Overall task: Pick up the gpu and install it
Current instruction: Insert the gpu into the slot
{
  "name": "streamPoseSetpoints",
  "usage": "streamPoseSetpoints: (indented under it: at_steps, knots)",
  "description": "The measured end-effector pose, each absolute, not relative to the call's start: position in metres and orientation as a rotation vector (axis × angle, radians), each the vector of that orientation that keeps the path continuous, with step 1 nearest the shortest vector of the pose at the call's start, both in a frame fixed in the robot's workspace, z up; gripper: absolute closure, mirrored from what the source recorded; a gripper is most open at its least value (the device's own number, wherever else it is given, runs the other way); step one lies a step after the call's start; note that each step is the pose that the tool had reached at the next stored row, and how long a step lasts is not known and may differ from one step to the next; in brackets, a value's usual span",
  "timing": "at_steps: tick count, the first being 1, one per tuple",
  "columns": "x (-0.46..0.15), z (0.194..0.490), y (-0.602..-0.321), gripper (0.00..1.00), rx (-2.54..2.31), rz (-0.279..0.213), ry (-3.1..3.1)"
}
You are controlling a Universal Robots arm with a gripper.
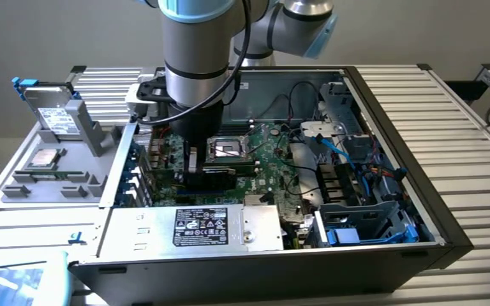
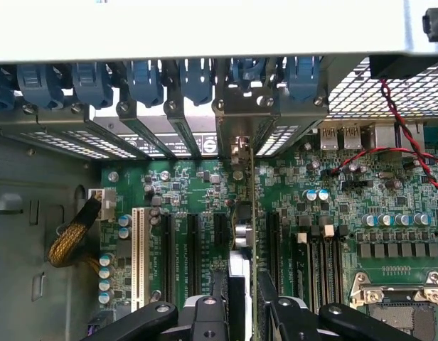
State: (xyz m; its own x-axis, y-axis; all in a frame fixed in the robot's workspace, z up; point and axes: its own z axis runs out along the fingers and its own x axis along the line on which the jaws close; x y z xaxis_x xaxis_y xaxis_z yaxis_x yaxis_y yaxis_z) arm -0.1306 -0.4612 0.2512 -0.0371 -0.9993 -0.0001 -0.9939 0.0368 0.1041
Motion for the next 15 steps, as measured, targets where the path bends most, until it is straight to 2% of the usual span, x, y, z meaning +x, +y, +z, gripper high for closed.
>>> streamPoseSetpoints:
  at_steps: [15]
  knots:
    - [-0.1303, 0.2569, -0.4611, 0.73, 2.127, -0.113, -2.208]
